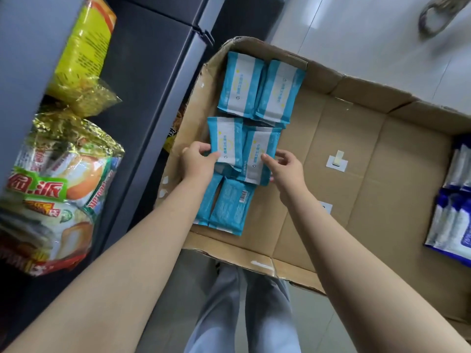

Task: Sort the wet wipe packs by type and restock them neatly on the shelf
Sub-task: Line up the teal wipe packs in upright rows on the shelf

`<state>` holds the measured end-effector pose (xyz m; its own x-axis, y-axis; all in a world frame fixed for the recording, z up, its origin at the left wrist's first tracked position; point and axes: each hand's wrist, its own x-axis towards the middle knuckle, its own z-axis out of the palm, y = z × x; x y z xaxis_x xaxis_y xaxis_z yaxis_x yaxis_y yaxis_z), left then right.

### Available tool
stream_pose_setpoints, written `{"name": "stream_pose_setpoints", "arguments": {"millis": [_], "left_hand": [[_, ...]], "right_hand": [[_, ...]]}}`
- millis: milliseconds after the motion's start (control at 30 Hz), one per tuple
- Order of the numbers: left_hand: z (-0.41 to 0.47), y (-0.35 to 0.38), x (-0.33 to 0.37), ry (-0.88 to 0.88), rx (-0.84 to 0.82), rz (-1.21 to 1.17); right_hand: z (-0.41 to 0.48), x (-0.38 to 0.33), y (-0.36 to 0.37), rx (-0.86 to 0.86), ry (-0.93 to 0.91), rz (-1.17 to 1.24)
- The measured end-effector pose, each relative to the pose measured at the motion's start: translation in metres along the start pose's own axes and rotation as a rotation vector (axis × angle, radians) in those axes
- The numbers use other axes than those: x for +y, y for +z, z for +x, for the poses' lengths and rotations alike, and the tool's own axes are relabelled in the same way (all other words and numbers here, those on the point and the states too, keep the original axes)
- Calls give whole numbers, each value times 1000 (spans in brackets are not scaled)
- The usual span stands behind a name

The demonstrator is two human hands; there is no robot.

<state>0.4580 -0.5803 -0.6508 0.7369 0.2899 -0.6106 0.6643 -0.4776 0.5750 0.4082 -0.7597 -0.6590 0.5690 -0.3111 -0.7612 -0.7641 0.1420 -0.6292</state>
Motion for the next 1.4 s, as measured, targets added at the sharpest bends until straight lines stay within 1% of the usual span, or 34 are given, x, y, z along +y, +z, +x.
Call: {"name": "stream_pose_setpoints", "arguments": {"millis": [133, 267, 333, 433, 500, 667, 800, 933, 1067, 1133, 1300, 1400], "left_hand": [[-17, -2, 4, 18, 8, -61], [-58, -16, 18, 19, -24, -197], [-88, -28, 30, -25, -55, -322], [-149, -58, 58, -88, -110, -489], [-197, -84, 78, -100, -143, -566], [-311, -143, 109, -34, -187, -712], [-385, -171, 121, 71, -186, -845], [-452, -193, 121, 175, -137, -988], [-516, -218, 112, 265, -62, -1137], [-547, -236, 106, 294, 5, -1175], [-610, -291, 74, 367, 189, -1324], [-644, -327, 47, 378, 279, -1401]], "right_hand": [[-14, -3, -7, -1, 7, 29], [-52, -14, -31, 52, 39, 174], [-84, -26, -48, 47, 53, 303], [-151, -57, -75, -16, 37, 508], [-201, -82, -94, -61, -6, 572], [-306, -131, -143, -121, -106, 575], [-360, -159, -173, -271, -211, 492], [-397, -179, -194, -460, -252, 395], [-440, -196, -196, -642, -290, 333], [-466, -201, -188, -705, -296, 312], [-536, -208, -146, -765, -396, 217], [-581, -202, -121, -888, -388, 222]]}}
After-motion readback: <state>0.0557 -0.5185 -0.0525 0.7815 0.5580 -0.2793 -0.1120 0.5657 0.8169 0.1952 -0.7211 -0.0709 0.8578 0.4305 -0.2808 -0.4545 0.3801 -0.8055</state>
